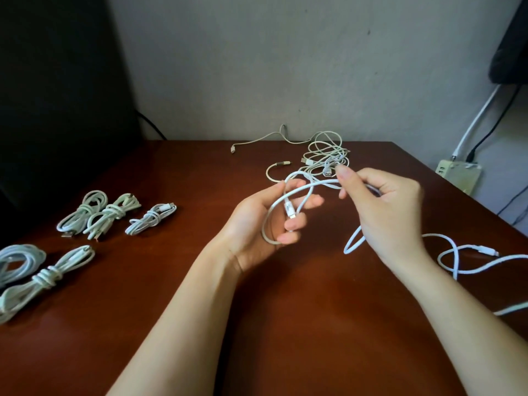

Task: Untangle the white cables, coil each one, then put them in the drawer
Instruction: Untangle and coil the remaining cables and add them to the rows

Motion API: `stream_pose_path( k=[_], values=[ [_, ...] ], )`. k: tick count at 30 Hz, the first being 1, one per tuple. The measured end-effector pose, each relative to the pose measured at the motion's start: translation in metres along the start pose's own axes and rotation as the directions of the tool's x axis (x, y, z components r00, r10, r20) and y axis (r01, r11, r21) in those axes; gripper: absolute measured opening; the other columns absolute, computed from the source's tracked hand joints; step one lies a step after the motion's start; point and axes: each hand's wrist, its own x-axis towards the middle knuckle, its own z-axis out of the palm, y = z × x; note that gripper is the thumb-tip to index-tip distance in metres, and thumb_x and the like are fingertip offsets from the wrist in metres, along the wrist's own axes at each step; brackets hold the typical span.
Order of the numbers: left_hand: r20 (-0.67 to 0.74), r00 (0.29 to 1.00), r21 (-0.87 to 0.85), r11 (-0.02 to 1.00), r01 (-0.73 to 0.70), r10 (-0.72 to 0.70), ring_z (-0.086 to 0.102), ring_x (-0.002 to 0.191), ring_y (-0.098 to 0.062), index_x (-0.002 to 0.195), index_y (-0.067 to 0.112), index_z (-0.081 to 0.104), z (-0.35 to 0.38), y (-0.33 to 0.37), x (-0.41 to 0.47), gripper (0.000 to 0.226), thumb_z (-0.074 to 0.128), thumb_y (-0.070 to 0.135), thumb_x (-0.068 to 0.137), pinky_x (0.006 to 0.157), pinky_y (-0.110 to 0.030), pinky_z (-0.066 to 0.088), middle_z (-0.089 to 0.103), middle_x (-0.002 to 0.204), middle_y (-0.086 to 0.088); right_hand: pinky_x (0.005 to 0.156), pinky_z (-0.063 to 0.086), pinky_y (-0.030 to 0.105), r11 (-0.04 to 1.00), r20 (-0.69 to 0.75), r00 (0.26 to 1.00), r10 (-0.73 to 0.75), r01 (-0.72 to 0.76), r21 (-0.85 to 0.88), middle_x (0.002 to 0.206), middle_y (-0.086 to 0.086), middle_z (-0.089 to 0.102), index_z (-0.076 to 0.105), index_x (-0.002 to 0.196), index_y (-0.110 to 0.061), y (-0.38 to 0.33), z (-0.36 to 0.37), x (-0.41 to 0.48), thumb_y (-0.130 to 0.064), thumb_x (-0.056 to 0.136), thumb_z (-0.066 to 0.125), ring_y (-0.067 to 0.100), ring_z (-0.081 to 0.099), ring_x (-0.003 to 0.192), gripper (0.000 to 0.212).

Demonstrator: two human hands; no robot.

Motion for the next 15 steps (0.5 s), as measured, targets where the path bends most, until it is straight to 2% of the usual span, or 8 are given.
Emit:
stream_pose_path(
  k=[2, 6, 12, 15],
  values=[
    [0.043, 0.999, -0.005, 1.0, 0.022, -0.022, 0.034, 0.044, -0.009, 0.098, 0.013, 0.053, 0.0, 0.0, 0.0, 0.023, 0.035, 0.027, 0.092, 0.041, -0.019, 0.019, 0.055, 0.072, -0.006, 0.05, 0.026, 0.014, 0.998, -0.035, 0.998, -0.043, 0.042, -0.051, 0.046, -0.01, 0.05, 0.061, 0.056, -0.019, 0.005, 0.0, 0.001, -0.034, 0.088, 0.063, 0.006, 0.041, 0.045, 0.035],
    [0.096, 0.992, 0.072, 0.995, 0.071, -0.078, 0.024, 0.048, -0.009, 0.109, 0.008, 0.062, 0.002, 0.0, 0.0, 0.043, 0.036, 0.029, 0.082, 0.044, -0.021, 0.014, 0.041, 0.065, -0.003, 0.052, 0.032, 0.026, 0.979, -0.072, 0.989, -0.131, 0.117, -0.168, 0.05, 0.004, 0.056, 0.071, 0.067, -0.013, 0.01, 0.001, 0.0, -0.036, 0.087, 0.061, 0.022, 0.047, 0.053, 0.032],
    [0.115, 0.977, 0.158, 0.975, 0.158, -0.177, 0.011, 0.058, -0.014, 0.115, 0.008, 0.065, 0.001, 0.0, -0.001, 0.052, 0.036, 0.033, 0.08, 0.043, -0.021, 0.014, 0.029, 0.062, 0.0, 0.053, 0.031, 0.015, 0.953, -0.09, 0.97, -0.224, 0.198, -0.229, 0.056, -0.011, 0.052, 0.072, 0.073, -0.008, 0.011, 0.001, 0.0, -0.03, 0.088, 0.064, 0.016, 0.048, 0.057, 0.027],
    [0.143, 0.972, 0.165, 0.973, 0.164, -0.188, 0.012, 0.058, -0.012, 0.116, 0.01, 0.064, 0.0, 0.0, -0.002, 0.054, 0.04, 0.047, 0.085, 0.044, -0.02, 0.012, 0.026, 0.063, 0.002, 0.051, 0.034, 0.022, 0.95, -0.088, 0.97, -0.226, 0.2, -0.239, 0.054, -0.007, 0.056, 0.072, 0.073, -0.008, 0.014, 0.001, 0.001, -0.032, 0.088, 0.063, 0.02, 0.048, 0.054, 0.03]
  ],
)
